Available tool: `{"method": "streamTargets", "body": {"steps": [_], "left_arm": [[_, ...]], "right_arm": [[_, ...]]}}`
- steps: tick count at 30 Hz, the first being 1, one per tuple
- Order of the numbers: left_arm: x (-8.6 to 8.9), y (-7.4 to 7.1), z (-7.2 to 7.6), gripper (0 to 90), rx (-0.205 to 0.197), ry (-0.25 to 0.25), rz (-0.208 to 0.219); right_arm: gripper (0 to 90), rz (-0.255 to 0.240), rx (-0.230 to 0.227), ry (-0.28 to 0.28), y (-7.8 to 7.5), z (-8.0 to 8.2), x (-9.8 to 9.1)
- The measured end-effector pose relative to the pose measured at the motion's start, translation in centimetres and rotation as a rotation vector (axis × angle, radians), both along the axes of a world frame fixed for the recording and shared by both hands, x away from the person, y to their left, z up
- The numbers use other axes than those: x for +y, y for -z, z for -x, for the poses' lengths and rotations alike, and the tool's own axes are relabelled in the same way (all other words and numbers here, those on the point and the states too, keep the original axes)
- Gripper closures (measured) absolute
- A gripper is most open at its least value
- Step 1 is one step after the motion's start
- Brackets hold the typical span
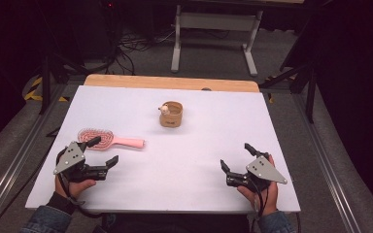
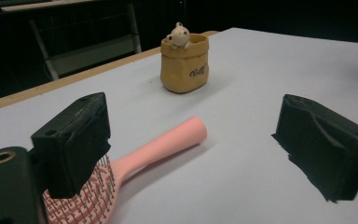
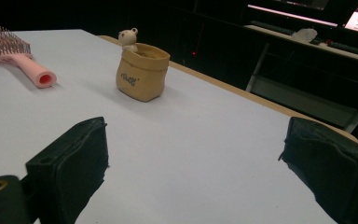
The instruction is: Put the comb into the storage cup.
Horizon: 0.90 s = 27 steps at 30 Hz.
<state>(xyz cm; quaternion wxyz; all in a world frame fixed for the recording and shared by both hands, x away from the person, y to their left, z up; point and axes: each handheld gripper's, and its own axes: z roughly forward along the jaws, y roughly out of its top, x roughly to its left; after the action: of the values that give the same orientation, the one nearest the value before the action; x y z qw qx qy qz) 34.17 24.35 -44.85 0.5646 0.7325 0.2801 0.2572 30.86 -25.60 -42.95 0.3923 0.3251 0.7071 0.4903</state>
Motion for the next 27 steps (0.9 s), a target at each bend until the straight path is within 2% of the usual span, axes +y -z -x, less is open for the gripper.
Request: {"method": "streamTargets", "body": {"steps": [3,5,7,10,12,13,15,20,21,23,27], "left_arm": [[-0.2,0.2,0.1,13.9,0.013,0.018,-0.015],[-0.2,0.2,0.1,14.9,0.021,0.021,-0.007],[-0.2,0.1,0.1,15.7,0.013,0.017,-0.021],[-0.2,-0.4,-0.1,21.2,0.008,0.009,-0.015],[-0.2,-0.7,-0.4,22.2,0.010,0.027,-0.012],[-0.3,-0.9,-0.7,29.8,-0.007,0.027,-0.013],[-0.3,-1.0,-0.9,32.5,-0.011,0.022,-0.010],[-1.4,-1.9,-2.9,48.4,-0.017,0.028,-0.007],[-1.4,-1.9,-2.9,50.7,-0.017,0.028,-0.007],[-1.9,-2.2,-3.6,53.0,-0.018,0.020,-0.019],[-3.0,-2.7,-5.0,65.3,-0.015,0.006,-0.039]], "right_arm": [[7.4,-0.004,0.002,0.003,0.1,-0.1,0.0],[7.5,-0.012,0.003,0.003,0.2,-0.2,0.0],[7.5,-0.016,-0.002,0.005,0.1,-0.2,0.1],[8.6,-0.002,-0.007,0.011,0.2,-0.2,0.3],[8.6,-0.006,-0.001,0.011,0.2,-0.3,0.3],[8.7,-0.004,0.001,0.020,0.3,-0.4,0.3],[8.7,0.001,0.002,0.016,0.3,-0.4,0.4],[8.6,0.017,0.011,0.006,0.6,-0.9,0.7],[8.6,0.019,0.012,0.002,0.6,-0.9,0.7],[8.6,0.026,0.014,-0.001,0.6,-1.0,0.7],[8.6,0.032,0.016,0.001,0.6,-1.0,0.6]]}}
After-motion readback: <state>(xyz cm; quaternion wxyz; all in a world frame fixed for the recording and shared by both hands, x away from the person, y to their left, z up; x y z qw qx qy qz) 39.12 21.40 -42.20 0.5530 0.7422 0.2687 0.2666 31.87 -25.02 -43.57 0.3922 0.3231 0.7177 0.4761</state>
